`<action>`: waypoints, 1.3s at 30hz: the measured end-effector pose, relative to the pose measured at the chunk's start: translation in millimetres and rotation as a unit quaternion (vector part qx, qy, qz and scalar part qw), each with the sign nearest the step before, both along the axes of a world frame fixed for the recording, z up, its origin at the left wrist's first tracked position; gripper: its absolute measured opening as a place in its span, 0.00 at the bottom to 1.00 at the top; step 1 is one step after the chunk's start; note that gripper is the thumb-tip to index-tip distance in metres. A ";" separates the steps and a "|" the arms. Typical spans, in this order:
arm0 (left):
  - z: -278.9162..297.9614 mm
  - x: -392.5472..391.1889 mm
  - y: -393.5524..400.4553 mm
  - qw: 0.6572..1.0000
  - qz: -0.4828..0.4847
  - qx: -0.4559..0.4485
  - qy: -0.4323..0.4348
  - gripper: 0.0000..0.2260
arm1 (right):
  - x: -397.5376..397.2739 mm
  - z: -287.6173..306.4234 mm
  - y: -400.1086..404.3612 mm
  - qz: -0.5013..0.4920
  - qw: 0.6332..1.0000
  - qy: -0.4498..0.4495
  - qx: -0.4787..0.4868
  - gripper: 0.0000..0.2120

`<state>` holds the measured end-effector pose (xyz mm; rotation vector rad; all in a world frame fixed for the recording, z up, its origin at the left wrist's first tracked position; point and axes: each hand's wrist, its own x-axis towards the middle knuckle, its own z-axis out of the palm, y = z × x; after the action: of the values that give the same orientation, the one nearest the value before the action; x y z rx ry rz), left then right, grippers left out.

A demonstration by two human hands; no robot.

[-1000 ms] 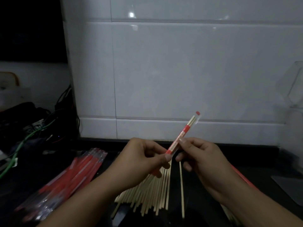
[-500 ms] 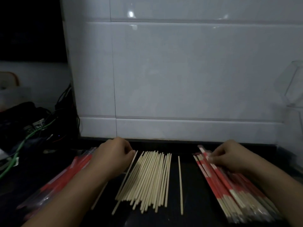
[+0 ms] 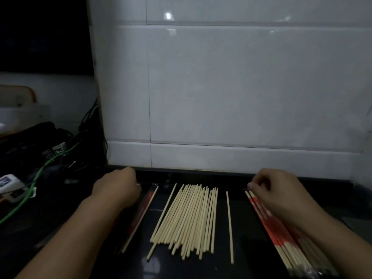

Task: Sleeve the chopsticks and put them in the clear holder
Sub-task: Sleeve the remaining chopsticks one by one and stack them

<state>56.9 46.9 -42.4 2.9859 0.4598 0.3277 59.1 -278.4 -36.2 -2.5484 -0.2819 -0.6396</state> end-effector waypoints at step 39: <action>20.7 -16.3 -61.9 0.654 -0.160 -0.715 -0.189 0.07 | -37.0 -14.1 45.8 0.147 0.954 0.183 -0.185 0.27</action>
<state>40.6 -15.0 -21.6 1.3156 0.0195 0.3010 22.1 -232.5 -50.3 -2.8261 -0.6868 0.0066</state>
